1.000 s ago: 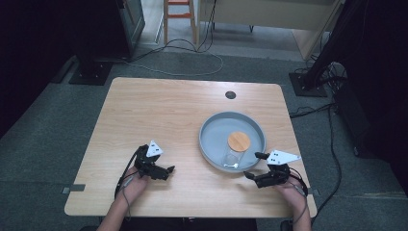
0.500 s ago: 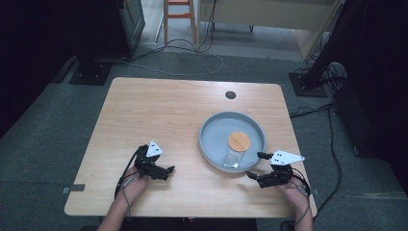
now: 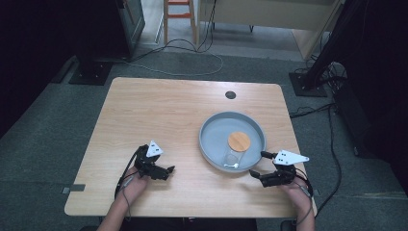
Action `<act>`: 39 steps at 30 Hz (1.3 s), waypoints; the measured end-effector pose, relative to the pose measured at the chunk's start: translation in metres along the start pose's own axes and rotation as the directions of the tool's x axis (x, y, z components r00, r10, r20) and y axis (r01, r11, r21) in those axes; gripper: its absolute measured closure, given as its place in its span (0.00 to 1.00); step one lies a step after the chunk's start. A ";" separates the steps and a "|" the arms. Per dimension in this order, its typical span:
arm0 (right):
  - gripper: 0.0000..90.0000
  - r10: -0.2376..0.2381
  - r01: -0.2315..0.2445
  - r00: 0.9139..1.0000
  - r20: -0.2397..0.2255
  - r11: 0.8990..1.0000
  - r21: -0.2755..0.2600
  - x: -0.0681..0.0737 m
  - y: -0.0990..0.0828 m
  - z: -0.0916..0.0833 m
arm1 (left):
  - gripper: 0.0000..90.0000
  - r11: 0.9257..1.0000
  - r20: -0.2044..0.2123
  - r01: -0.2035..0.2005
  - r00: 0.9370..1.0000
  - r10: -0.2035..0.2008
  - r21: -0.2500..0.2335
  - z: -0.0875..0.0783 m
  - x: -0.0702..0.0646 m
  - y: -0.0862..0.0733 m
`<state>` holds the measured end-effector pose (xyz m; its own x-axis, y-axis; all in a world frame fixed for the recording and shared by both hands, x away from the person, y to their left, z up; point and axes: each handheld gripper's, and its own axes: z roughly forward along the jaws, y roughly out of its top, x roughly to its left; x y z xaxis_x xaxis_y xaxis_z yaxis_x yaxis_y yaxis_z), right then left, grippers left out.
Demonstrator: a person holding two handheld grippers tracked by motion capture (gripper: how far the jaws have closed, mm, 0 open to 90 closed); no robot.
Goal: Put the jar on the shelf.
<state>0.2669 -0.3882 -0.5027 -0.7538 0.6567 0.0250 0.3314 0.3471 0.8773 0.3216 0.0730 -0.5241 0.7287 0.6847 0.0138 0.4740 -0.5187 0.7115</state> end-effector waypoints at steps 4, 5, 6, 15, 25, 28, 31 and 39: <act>0.13 0.012 -0.012 1.000 0.011 1.000 0.015 -0.002 -0.002 0.000 | 0.00 1.000 0.000 0.000 1.000 0.000 0.000 0.000 0.000 0.000; 0.13 0.010 -0.010 1.000 0.012 1.000 0.016 -0.003 -0.002 0.000 | 0.00 1.000 0.000 0.000 1.000 0.000 0.000 0.000 0.000 0.000; 0.13 0.010 -0.010 1.000 0.012 1.000 0.016 -0.003 -0.002 0.000 | 0.00 1.000 0.000 0.000 1.000 0.000 0.000 0.000 0.000 0.000; 0.13 0.034 -0.035 0.999 0.026 0.999 0.027 -0.008 -0.008 0.001 | 0.00 1.000 0.000 0.000 1.000 0.000 0.000 0.000 0.000 0.000; 0.13 0.050 -0.052 0.998 0.049 0.997 0.050 -0.012 -0.012 0.002 | 0.00 1.000 -0.001 0.000 1.000 0.000 0.000 0.000 0.000 0.000; 0.12 0.054 -0.057 0.997 0.054 0.997 0.056 -0.013 -0.013 0.003 | 0.00 1.000 -0.001 0.000 1.000 0.000 0.000 0.000 0.000 0.000; 0.12 0.054 -0.058 0.997 0.059 0.996 0.070 -0.013 -0.014 0.004 | 0.00 1.000 -0.001 -0.001 1.000 0.001 0.001 0.000 0.000 0.000; 0.12 0.054 -0.061 0.996 0.068 0.992 0.110 -0.013 -0.016 0.009 | 0.00 1.000 -0.001 0.000 1.000 0.000 0.000 0.000 0.000 0.000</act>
<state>0.2770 -0.3965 -0.5210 -0.6943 0.7186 0.0394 0.4374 0.3777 0.8161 0.3211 0.0731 -0.5240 0.7281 0.6853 0.0147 0.4740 -0.5189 0.7114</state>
